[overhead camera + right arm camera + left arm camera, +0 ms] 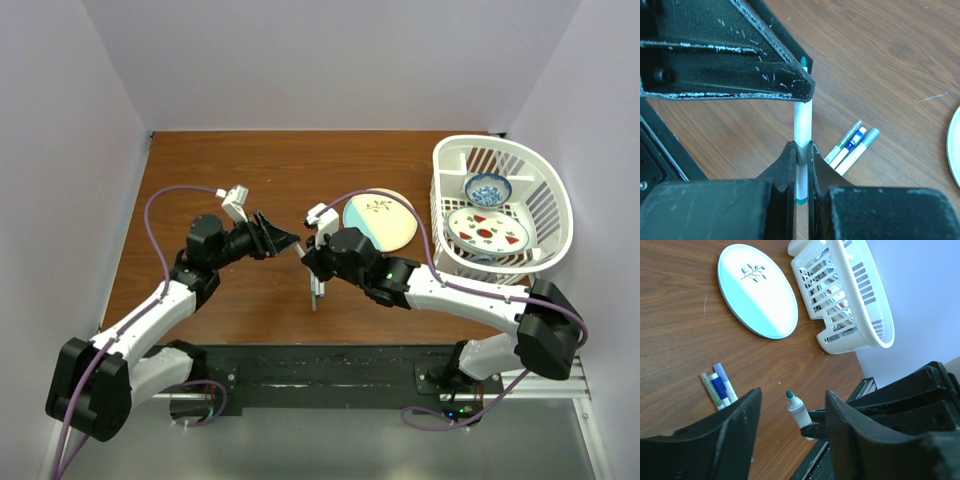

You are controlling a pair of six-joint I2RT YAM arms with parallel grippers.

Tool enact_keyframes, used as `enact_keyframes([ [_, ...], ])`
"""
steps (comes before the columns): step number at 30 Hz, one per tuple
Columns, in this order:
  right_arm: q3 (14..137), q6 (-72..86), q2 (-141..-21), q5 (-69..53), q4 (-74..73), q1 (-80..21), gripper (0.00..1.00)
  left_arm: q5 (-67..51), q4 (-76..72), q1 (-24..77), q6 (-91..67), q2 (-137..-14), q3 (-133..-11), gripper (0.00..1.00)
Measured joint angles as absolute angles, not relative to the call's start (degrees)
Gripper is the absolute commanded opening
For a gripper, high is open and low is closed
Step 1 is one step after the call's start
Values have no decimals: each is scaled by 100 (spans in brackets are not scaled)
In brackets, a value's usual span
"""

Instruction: Insert the pens into the pen caps

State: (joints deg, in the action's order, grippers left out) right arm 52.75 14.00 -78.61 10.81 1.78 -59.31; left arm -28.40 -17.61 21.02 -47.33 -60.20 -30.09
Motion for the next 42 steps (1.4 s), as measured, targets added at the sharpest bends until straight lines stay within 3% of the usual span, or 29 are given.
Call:
enact_keyframes([
  [9,5293,1551,-7929,1146,154,-5931,0,-2880,-2040,2364,-4740,-6353,-3009,0],
  [14,5312,1621,-7950,1151,126,-5929,39,-2932,-2095,2381,-4735,-6368,-3009,0],
  [19,5356,1651,-7950,1074,119,-5929,47,-3002,-2084,2414,-4729,-6281,-3011,0],
  [23,5393,1651,-7968,1031,69,-5929,39,-3094,-2086,2414,-4733,-6243,-3052,0],
  [26,5470,1658,-8062,961,54,-5929,17,-3138,-2084,2416,-4735,-6211,-3072,0],
  [27,5470,1656,-8075,947,43,-5929,0,-3148,-2075,2416,-4733,-6202,-3085,0],
  [29,5470,1669,-8095,950,25,-5900,0,-3151,-1992,2414,-4713,-6173,-3105,0],
  [30,5470,1682,-8095,919,34,-5878,0,-3133,-1951,2414,-4705,-6167,-3116,4],
  [31,5470,1691,-8095,915,34,-5876,0,-3127,-1896,2414,-4689,-6158,-3142,27],
  [33,5470,1697,-8095,878,51,-5874,0,-3072,-1658,2414,-4633,-6106,-3236,51],
  [34,5470,1699,-8095,840,82,-5874,0,-2969,-1476,2416,-4591,-6073,-3310,70],
  [35,5463,1708,-8093,810,97,-5876,0,-2808,-1232,2429,-4545,-6023,-3433,77],
  [39,5363,1761,-8036,836,73,-5885,0,-1638,-43,2445,-4556,-5841,-4189,86],
  [42,5317,1826,-7898,967,12,-5885,0,-506,1066,2436,-4764,-5940,-4943,79],
])
